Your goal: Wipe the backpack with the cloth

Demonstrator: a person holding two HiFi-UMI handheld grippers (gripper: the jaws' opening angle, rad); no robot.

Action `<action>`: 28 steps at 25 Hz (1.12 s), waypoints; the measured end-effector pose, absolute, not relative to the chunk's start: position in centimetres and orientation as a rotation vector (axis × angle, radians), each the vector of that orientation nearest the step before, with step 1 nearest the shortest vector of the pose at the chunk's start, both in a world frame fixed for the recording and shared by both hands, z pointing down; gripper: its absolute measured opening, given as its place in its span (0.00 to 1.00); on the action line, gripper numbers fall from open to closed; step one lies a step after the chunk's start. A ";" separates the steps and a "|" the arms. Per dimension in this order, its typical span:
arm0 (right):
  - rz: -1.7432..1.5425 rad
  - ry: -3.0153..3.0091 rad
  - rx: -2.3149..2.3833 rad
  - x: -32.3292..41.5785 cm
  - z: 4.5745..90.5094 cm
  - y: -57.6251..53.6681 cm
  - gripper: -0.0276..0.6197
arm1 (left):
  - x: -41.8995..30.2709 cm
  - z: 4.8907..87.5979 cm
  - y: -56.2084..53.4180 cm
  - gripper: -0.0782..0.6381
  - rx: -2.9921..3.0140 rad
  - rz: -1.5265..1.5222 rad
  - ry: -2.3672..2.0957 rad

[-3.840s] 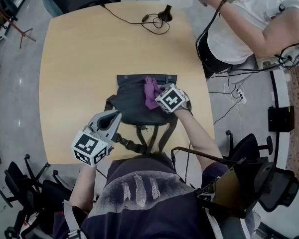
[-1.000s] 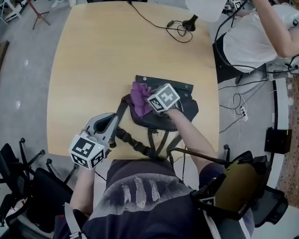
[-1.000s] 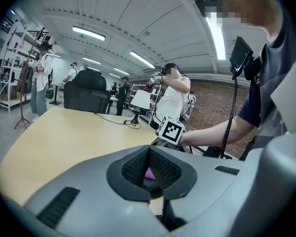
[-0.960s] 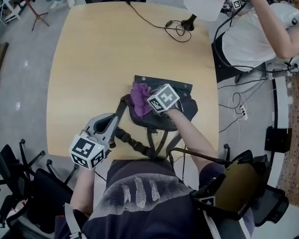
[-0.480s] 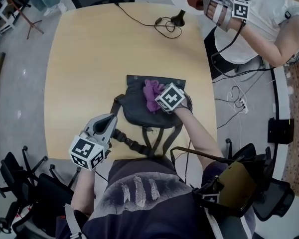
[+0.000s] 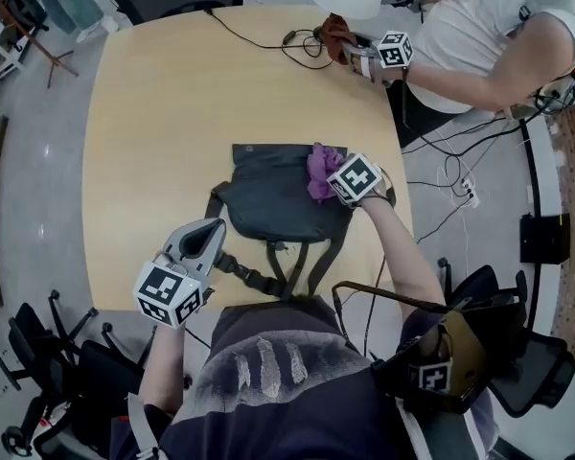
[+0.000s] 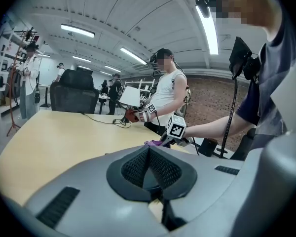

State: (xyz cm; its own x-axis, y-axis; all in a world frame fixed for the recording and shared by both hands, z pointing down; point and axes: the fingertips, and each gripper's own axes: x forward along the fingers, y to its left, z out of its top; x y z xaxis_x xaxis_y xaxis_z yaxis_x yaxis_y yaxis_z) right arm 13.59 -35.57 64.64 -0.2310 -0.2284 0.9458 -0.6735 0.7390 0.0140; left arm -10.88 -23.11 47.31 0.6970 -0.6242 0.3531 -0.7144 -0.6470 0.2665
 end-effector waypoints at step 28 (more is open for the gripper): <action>0.626 -1.846 0.934 16.6 62.9 -27.8 0.09 | -9.5 47.0 -21.6 0.12 2.613 0.338 -0.905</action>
State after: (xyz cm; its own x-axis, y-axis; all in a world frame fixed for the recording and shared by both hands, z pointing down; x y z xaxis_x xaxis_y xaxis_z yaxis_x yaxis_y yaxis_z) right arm 16.59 -27.82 62.92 -0.2664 -0.3341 0.9041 -0.8153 0.5785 -0.0265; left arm -9.51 -21.59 47.01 0.7669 -0.5481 0.3338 -0.6327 -0.7328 0.2504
